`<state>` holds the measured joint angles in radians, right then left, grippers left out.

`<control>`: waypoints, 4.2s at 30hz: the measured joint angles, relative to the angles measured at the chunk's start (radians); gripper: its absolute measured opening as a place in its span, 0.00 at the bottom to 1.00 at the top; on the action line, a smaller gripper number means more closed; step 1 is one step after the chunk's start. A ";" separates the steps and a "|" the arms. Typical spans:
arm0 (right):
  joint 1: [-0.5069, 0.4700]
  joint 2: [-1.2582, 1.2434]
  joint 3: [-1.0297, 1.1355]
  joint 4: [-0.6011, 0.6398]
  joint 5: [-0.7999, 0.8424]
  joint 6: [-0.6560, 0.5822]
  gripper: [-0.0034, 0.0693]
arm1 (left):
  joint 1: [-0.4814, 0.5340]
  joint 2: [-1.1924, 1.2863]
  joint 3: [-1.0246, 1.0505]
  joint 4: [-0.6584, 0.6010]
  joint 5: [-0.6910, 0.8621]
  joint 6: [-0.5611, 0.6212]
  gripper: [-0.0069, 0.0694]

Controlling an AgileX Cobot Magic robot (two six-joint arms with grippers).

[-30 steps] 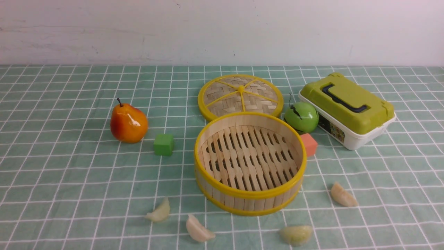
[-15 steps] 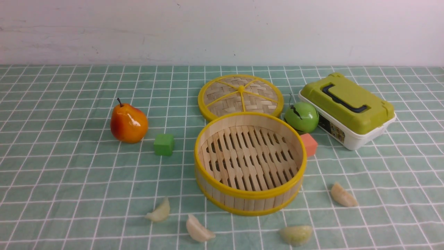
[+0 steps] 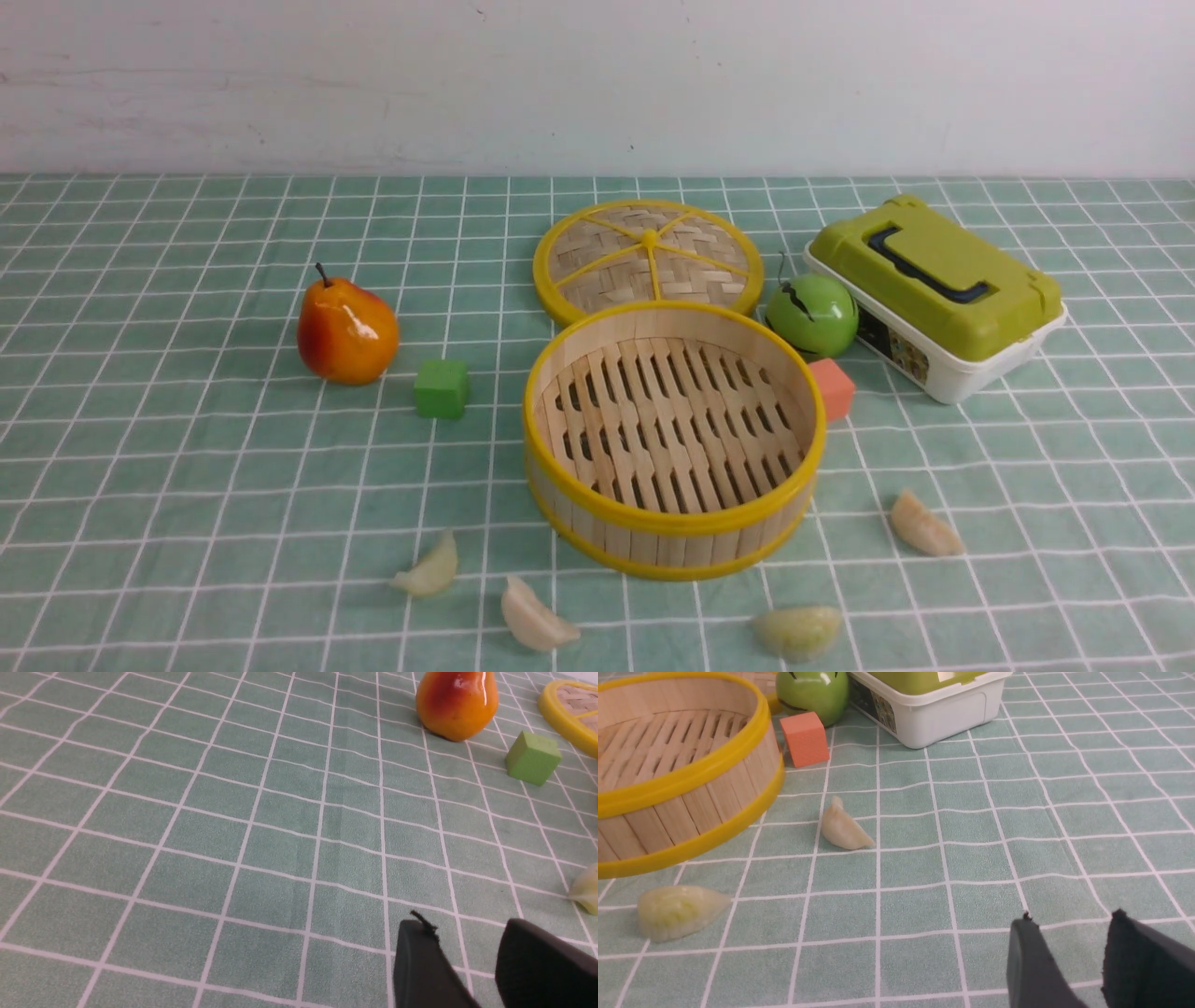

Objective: Put the dumplings into the steamer on the table with the blue tablecloth.
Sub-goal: 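Reach for and grasp a dumpling on the table with the left gripper, then place the dumpling into the bamboo steamer basket with the left gripper, then reach for and grasp a dumpling on the table with the left gripper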

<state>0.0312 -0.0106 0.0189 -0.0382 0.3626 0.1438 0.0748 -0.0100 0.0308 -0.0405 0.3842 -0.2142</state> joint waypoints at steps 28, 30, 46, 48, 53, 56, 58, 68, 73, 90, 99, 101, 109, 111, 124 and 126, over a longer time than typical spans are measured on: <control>0.000 0.022 -0.086 0.711 -0.021 0.051 0.34 | -0.001 0.023 -0.178 -0.792 0.096 -0.074 0.37; 0.000 0.061 -0.124 0.707 -0.015 -0.015 0.30 | -0.001 0.072 -0.237 -0.736 0.141 -0.023 0.32; 0.178 0.954 -0.777 0.482 0.535 -0.537 0.03 | -0.229 0.987 -0.911 -0.177 0.720 0.214 0.07; 0.241 0.994 -0.786 0.444 0.546 -0.536 0.03 | -0.331 1.086 -0.961 -0.131 0.718 0.220 0.07; 0.310 1.012 -0.789 0.375 0.558 -0.523 0.04 | -0.489 1.278 -1.064 -0.038 0.680 0.146 0.17; 0.312 1.013 -0.790 0.370 0.557 -0.510 0.04 | -0.530 1.390 -1.122 -0.026 0.666 0.120 0.33; 0.314 1.013 -0.791 0.370 0.557 -0.501 0.04 | -0.542 1.462 -1.153 -0.023 0.656 0.118 0.47; 0.316 1.013 -0.791 0.371 0.554 -0.499 0.05 | -0.548 1.793 -1.242 0.104 0.499 0.028 0.84; 0.317 1.013 -0.791 0.370 0.536 -0.499 0.05 | -0.548 1.896 -1.247 0.117 0.443 -0.017 0.79; 0.317 1.012 -0.774 0.370 0.524 -0.498 0.06 | -0.593 1.858 -1.600 0.070 0.589 -0.046 0.41; 0.317 0.892 -0.821 0.370 0.633 -0.447 0.07 | -0.740 2.111 -2.002 0.041 0.575 -0.123 0.41; 0.317 0.852 -0.821 0.370 0.668 -0.445 0.07 | -0.741 2.194 -2.079 0.041 0.576 -0.161 0.41; 0.317 0.712 -0.821 0.341 0.747 -0.445 0.08 | -0.738 2.439 -2.296 0.079 0.611 -0.252 0.41; 0.317 0.696 -0.821 0.327 0.748 -0.445 0.08 | -0.738 2.455 -2.317 0.080 0.624 -0.256 0.45; 0.317 0.686 -0.822 0.294 0.736 -0.445 0.09 | -0.738 2.260 -2.467 0.053 0.856 -0.207 0.87; 0.317 0.686 -0.822 0.297 0.734 -0.445 0.09 | -0.738 2.215 -2.448 0.052 0.856 -0.202 0.86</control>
<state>0.3482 0.6751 -0.8033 0.2584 1.0966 -0.3017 -0.6628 2.2046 -2.4174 0.0119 1.2407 -0.4164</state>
